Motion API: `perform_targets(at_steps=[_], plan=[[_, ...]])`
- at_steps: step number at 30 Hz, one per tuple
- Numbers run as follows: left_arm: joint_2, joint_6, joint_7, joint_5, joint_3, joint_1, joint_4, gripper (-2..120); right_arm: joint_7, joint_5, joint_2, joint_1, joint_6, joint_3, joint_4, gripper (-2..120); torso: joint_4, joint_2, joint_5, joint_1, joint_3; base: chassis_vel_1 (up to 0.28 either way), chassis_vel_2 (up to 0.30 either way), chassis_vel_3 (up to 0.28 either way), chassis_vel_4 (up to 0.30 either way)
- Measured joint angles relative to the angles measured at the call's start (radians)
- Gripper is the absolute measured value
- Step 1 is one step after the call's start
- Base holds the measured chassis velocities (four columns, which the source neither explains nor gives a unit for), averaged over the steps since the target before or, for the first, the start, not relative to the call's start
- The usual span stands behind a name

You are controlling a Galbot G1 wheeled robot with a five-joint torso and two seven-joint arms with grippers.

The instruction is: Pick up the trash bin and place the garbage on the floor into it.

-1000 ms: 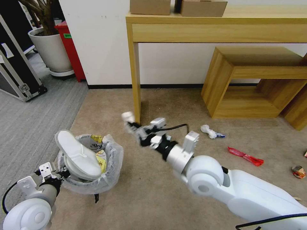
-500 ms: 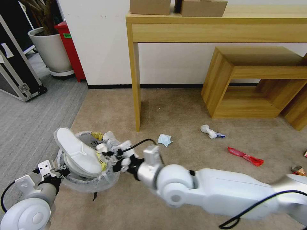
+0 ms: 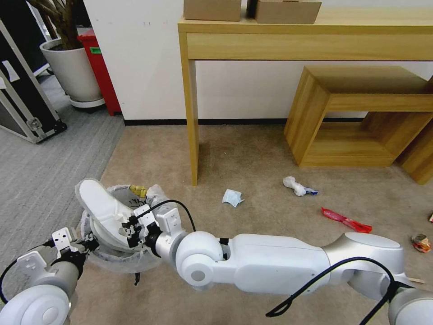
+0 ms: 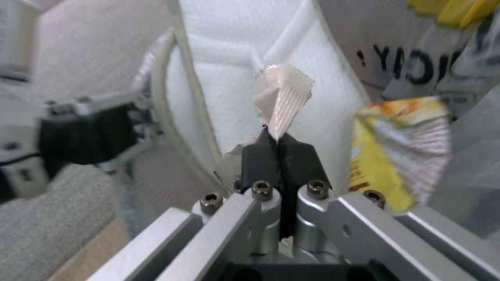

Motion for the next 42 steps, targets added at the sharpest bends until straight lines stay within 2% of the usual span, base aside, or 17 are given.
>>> perform_targets(at_steps=[15, 23, 42], plan=[[-0.011, -0.005, 0.014, 0.023, 0.003, 0.040, -0.041, 0, 0.179, 0.092, 0.075, 0.003, -0.130, 0.020, -0.076, 0, 0.0000, 0.000, 0.0001, 0.000, 0.000, 0.000, 0.000, 0.000, 0.000], [-0.013, -0.006, 0.018, 0.028, 0.002, 0.051, -0.051, 0, 0.204, 0.120, 0.096, 0.004, -0.154, 0.032, -0.095, 0, 0.0000, 0.000, 0.0001, 0.000, 0.000, 0.000, 0.000, 0.000, 0.000], [-0.020, -0.010, 0.023, 0.043, 0.024, 0.047, -0.042, 0, 0.243, 0.095, 0.227, 0.022, -0.177, 0.031, -0.292, 0, 0.0001, 0.000, 0.0000, 0.000, 0.000, 0.000, 0.000, 0.000, 0.000]])
